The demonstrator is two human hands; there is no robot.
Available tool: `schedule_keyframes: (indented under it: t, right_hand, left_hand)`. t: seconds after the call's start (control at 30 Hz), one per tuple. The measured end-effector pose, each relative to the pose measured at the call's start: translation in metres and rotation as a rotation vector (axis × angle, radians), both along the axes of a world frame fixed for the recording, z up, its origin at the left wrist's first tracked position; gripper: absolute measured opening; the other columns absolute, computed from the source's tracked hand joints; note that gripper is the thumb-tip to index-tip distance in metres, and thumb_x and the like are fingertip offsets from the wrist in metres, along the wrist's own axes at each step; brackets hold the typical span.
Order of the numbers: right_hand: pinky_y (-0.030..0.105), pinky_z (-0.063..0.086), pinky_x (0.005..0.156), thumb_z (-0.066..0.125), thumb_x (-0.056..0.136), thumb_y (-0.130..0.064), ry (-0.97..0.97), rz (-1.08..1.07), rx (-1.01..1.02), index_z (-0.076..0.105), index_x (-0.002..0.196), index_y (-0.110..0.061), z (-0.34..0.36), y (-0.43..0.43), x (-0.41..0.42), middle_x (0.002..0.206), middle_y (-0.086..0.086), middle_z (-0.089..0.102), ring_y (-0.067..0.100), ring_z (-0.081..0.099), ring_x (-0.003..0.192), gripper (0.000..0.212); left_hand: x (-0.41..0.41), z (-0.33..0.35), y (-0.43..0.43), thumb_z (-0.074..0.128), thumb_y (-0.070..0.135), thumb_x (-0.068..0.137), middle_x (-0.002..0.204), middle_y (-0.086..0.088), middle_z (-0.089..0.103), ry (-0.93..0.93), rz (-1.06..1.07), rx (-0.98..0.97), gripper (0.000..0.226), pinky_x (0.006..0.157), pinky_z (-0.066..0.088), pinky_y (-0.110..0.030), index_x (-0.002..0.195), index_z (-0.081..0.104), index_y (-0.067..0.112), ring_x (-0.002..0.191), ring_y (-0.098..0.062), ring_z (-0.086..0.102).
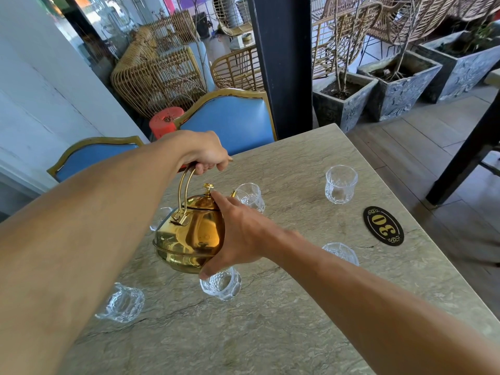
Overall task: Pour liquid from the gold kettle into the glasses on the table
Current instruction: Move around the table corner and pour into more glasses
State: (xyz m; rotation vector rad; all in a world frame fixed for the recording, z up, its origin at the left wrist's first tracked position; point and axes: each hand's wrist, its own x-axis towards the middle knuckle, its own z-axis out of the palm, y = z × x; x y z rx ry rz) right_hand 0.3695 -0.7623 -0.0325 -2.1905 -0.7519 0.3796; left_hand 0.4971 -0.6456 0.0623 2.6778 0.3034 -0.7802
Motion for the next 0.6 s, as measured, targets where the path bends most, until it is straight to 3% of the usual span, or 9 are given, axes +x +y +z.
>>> schedule_keyframes:
  t: [0.33,0.6]
  right_hand:
    - [0.040,0.048,0.102,0.095,0.046,-0.063,-0.015,0.005,-0.001,0.004,0.160,-0.021,-0.001,0.000,0.001,0.143,0.007,0.044,0.026,0.050,0.124,0.152]
    - [0.034,0.043,0.100,0.094,0.043,-0.065,-0.035,0.016,-0.004,0.002,0.159,-0.026,-0.007,-0.002,-0.001,0.148,0.004,0.040,0.024,0.048,0.125,0.153]
  left_hand:
    - [-0.001,0.002,-0.001,0.055,-0.001,0.080,0.042,0.001,0.037,-0.002,0.001,-0.010,0.047,0.033,0.028,-0.018,0.127,0.061,0.005,0.033,-0.010,0.028]
    - [-0.011,0.005,0.002,0.055,0.001,0.083,0.053,-0.004,0.039,-0.022,0.014,0.002,0.028,0.036,0.030,-0.021,0.108,0.059,0.012,0.037,-0.012,0.030]
